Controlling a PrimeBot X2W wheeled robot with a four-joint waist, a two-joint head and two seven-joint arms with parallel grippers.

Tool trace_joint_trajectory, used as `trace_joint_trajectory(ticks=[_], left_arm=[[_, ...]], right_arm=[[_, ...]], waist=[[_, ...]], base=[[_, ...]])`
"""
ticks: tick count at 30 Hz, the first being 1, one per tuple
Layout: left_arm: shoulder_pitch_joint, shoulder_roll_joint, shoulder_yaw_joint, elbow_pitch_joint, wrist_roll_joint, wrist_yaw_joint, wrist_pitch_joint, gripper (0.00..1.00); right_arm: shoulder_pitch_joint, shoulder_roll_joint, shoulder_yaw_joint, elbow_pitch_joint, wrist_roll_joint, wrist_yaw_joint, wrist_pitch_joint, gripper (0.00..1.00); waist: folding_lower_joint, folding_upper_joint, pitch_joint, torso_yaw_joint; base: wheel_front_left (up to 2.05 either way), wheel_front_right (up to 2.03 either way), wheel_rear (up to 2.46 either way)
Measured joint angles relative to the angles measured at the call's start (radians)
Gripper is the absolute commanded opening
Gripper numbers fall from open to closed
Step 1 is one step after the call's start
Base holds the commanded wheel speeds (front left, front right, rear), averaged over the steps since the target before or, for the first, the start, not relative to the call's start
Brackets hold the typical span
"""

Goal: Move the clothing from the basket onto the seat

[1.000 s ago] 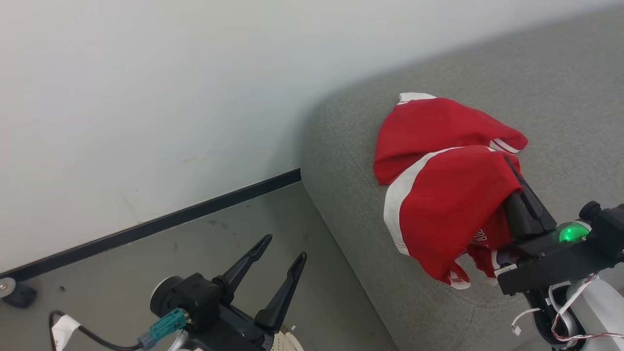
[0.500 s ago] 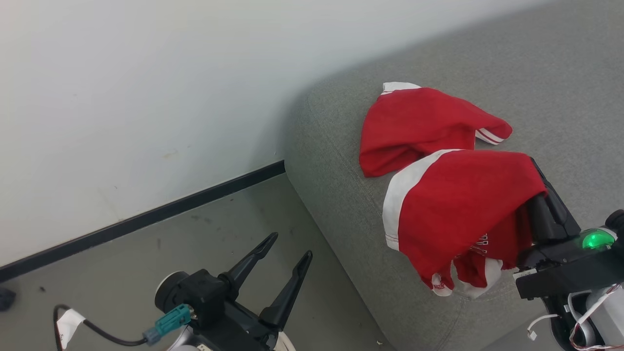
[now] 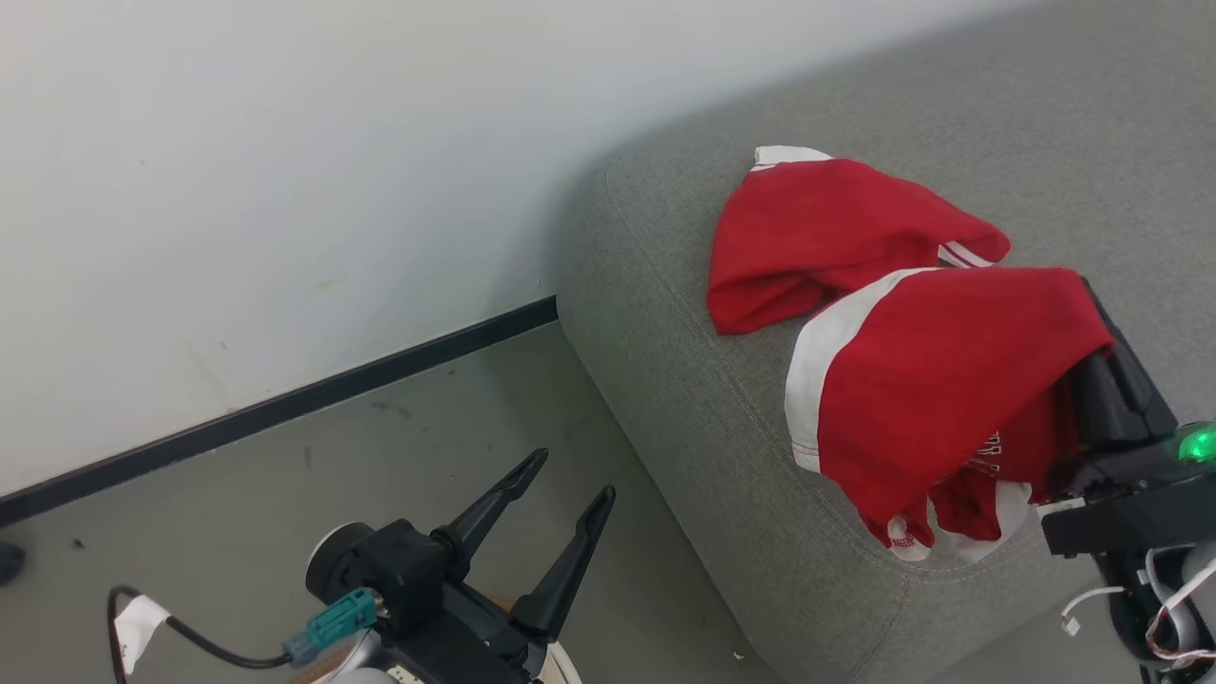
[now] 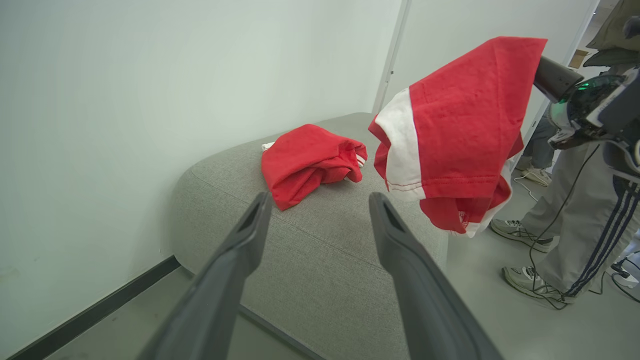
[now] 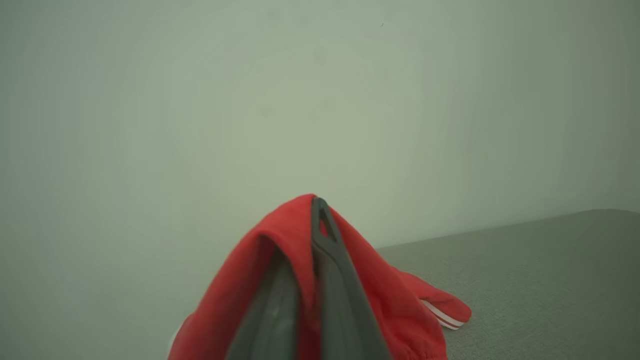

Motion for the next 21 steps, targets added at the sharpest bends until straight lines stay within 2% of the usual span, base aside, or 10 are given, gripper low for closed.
trace_joint_trajectory(ticks=[7, 13, 21], left_arm=[[-0.023, 0.002, -0.007, -0.015, 0.004, -0.006, 0.012, 1.0], [-0.04, 0.018, -0.009, -0.026, 0.012, -0.008, 0.024, 1.0], [-0.064, 0.029, -0.014, -0.065, 0.022, -0.008, 0.047, 1.0]], right_arm=[[-0.102, -0.068, -0.057, 0.105, -0.019, 0.024, 0.0, 0.0], [-0.201, -0.111, -0.113, 0.201, -0.017, 0.027, 0.0, 0.0], [-0.34, -0.197, -0.18, 0.331, -0.07, -0.027, 0.0, 0.0]], waist=[[0.0, 0.0001, 0.038, 0.011], [0.0, 0.0001, 0.074, 0.028], [0.0001, 0.0001, 0.139, 0.052]], base=[[0.0, 0.0, 0.0], [0.0, 0.0, 0.0], [0.0, 0.0, 0.0]])
